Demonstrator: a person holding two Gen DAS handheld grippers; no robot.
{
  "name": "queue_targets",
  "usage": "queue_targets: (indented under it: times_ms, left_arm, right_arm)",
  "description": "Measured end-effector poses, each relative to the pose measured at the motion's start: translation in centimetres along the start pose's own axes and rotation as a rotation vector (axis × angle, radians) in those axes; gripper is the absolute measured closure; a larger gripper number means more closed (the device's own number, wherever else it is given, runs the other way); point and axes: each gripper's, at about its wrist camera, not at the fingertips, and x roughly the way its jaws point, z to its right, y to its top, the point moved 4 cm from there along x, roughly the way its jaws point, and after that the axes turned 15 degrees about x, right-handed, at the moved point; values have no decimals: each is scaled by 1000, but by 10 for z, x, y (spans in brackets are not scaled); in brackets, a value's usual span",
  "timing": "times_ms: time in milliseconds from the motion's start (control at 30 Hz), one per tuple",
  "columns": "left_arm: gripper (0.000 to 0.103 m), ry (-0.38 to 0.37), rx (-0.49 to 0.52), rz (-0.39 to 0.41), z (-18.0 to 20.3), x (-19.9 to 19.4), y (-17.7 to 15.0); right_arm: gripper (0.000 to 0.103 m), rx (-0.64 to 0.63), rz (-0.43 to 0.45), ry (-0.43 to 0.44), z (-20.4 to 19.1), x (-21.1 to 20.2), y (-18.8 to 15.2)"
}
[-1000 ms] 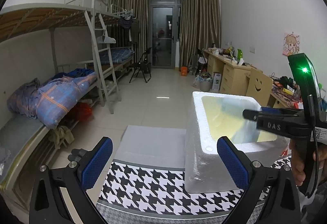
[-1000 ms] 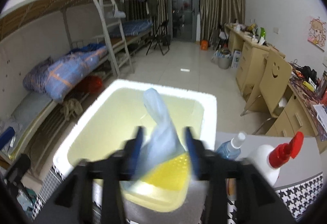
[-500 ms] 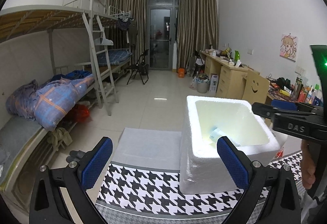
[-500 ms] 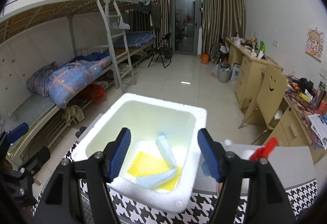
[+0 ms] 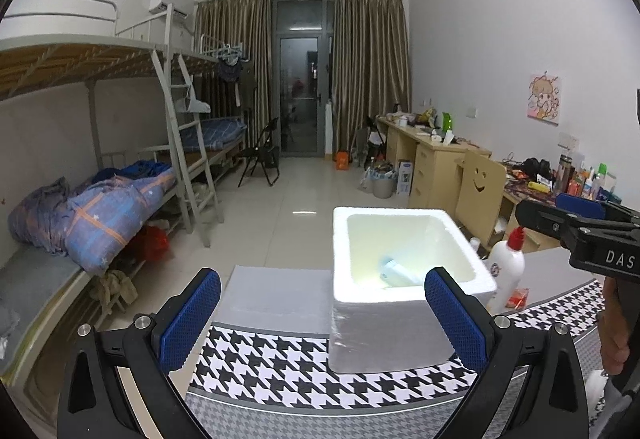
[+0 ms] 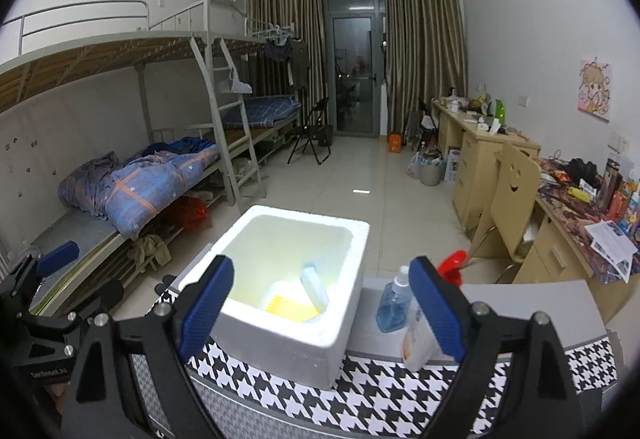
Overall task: Organize soft objects
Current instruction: 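Move both tools back from the foam box toward the table items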
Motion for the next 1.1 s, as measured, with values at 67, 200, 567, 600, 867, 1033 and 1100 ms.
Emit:
queue_targets:
  times_ms: [67, 200, 567, 600, 867, 1033, 1100]
  left_arm:
    - [1, 1, -1, 8, 1, -6, 2]
    - [1, 5, 12, 27, 7, -20, 3]
    - [1, -32, 40, 64, 27, -53, -3]
    - [1, -35, 41, 67, 28, -55, -4]
    - [1, -59, 62, 84, 47, -73, -7]
    - [1, -87, 57, 105, 55, -85, -8]
    - [1, -86, 58, 116, 59, -91, -8]
  right_arm:
    - [11, -3, 9, -2, 1, -7, -1]
    - [11, -2, 24, 8, 4, -21, -2]
    - [11, 6, 58, 22, 17, -56, -19]
    - [11, -1, 66, 15, 20, -61, -21]
    - [11, 18, 86, 16, 29, -85, -34]
    - [11, 19, 87, 12, 33, -97, -41]
    - [11, 20, 94, 9, 34, -104, -44]
